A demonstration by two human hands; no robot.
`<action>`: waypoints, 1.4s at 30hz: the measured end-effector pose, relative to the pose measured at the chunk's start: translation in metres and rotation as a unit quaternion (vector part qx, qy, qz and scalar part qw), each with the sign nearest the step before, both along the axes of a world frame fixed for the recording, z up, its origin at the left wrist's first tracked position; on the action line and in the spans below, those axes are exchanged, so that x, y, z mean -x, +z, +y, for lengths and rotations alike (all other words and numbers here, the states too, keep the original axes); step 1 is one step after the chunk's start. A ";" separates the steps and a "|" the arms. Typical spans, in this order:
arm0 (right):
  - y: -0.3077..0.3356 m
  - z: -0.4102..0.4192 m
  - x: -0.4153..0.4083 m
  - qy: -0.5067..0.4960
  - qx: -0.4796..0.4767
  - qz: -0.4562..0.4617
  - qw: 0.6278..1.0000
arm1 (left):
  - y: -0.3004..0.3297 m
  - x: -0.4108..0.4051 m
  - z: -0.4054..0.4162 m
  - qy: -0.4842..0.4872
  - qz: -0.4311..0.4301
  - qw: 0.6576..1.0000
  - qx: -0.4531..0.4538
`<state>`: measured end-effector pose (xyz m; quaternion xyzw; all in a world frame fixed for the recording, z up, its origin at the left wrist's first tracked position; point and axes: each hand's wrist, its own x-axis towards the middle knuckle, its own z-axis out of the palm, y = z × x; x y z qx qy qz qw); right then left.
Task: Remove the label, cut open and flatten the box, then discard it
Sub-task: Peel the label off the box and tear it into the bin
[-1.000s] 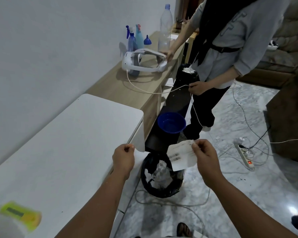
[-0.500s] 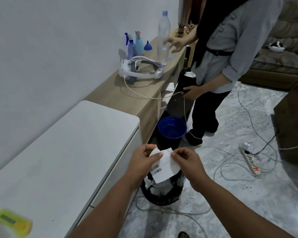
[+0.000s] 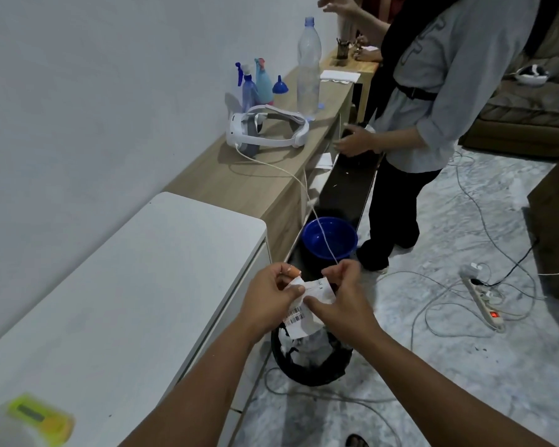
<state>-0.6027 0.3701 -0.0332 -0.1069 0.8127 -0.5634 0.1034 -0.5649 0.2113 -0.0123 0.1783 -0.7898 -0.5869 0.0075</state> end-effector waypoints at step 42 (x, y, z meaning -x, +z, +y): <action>0.048 -0.009 -0.023 -0.055 0.228 -0.084 0.969 | -0.026 -0.009 -0.048 0.212 -0.076 0.961 -0.161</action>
